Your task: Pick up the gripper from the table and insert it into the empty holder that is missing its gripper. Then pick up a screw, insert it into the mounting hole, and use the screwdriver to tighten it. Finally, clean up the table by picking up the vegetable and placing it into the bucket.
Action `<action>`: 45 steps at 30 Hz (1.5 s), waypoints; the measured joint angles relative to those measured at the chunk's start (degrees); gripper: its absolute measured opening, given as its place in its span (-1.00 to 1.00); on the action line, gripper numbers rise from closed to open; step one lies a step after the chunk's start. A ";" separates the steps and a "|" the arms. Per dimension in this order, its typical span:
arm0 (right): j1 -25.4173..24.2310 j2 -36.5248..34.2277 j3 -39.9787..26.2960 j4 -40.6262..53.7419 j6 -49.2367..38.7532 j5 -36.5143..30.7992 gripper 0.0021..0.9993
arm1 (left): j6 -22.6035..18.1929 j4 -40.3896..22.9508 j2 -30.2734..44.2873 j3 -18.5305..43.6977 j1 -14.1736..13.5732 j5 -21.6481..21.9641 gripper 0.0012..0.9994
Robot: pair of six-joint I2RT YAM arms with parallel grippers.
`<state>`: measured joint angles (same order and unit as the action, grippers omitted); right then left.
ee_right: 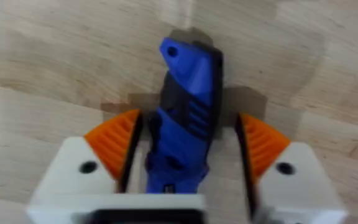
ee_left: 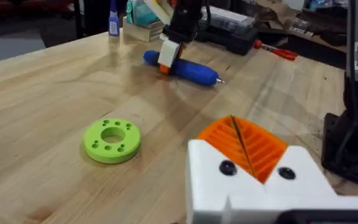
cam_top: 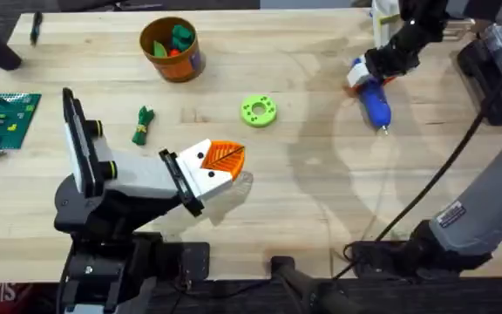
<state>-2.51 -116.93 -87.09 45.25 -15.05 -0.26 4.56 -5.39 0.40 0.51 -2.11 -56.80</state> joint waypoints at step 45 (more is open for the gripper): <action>25.04 53.16 22.99 6.75 21.98 -1.59 -0.97 | 0.00 -0.02 0.00 0.00 0.00 0.00 -0.97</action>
<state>22.53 -63.77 -64.10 52.01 6.93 -1.86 4.56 -5.41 0.40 0.51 -2.11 -56.80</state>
